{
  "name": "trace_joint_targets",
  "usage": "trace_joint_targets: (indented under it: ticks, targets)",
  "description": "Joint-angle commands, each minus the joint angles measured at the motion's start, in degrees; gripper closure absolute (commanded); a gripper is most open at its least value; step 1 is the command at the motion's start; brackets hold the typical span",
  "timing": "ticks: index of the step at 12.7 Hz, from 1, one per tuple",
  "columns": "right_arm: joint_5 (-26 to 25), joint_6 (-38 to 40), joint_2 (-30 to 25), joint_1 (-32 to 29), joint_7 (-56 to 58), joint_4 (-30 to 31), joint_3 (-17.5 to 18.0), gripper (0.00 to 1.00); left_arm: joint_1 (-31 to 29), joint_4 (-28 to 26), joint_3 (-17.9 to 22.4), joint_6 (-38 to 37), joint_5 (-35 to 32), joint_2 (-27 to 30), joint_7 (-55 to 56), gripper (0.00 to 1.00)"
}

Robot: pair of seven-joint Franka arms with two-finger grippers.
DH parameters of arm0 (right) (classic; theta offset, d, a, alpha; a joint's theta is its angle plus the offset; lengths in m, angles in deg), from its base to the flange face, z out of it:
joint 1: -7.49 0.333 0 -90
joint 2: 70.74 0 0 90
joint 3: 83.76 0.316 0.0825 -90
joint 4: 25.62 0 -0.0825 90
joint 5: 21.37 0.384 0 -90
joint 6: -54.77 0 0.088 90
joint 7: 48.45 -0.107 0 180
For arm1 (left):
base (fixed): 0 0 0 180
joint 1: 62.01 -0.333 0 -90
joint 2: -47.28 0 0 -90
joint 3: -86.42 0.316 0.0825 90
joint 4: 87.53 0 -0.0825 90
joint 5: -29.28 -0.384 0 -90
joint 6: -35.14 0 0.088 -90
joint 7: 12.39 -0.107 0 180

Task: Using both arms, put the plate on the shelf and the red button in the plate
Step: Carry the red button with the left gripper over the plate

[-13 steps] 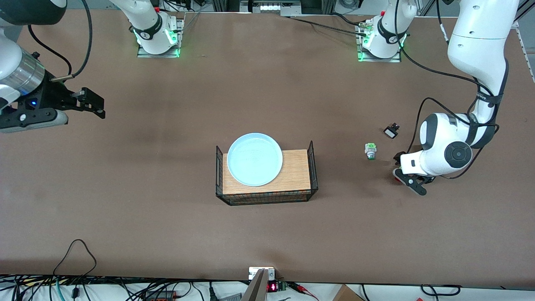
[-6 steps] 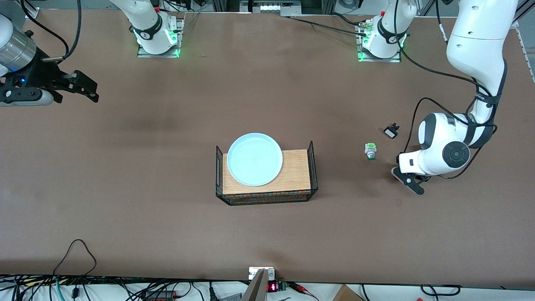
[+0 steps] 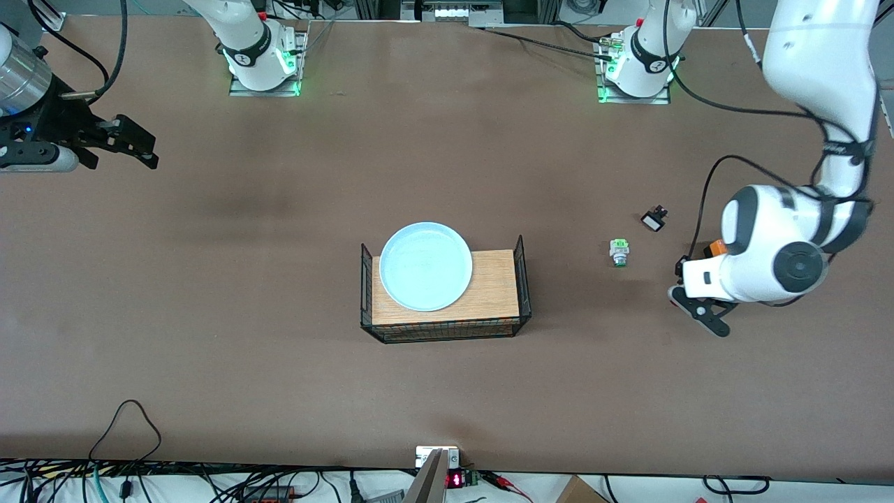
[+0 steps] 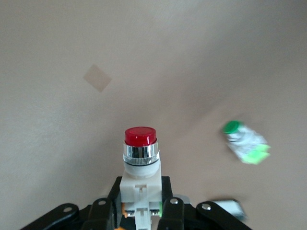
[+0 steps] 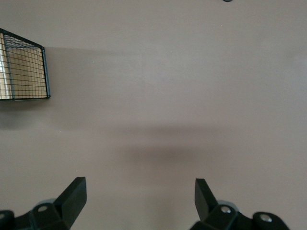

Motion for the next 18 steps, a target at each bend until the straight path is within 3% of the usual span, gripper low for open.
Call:
trace_joint_targets:
  ticks: [1, 4, 7, 10, 13, 18]
  targets:
    - [1.2, -0.9, -1.1, -1.4, -0.4, 1.5, 0.6, 0.0, 0.4, 9.2, -2.4, -11.6, 5.5, 0.3, 8.4, 0.88]
    - [1.2, -1.5, 1.1, -1.1, -0.5, -0.8, 0.7, 0.0, 3.3, 16.8, -9.6, -16.6, 7.9, 0.0, 21.6, 0.85]
    - [1.2, -0.9, 0.7, -1.0, 0.0, -0.8, 0.8, 0.0, 12.2, 23.0, -9.8, -16.1, 7.7, -0.4, 35.2, 0.83]
    - [1.2, -1.1, 0.5, -1.0, 0.4, -1.7, 0.8, 0.0, 22.2, 31.3, -9.1, -12.2, 7.4, -6.2, 46.9, 0.84]
    - [1.2, -0.5, -0.2, -1.1, 0.7, -2.6, 0.4, 0.0, 29.9, 33.1, -5.1, -0.3, 6.0, -11.6, 53.3, 0.84]
    - [1.1, -0.6, 1.9, -1.8, -0.3, -1.9, 0.3, 0.0, 33.2, 32.6, -4.7, 8.3, 5.9, -17.2, 55.1, 0.84]
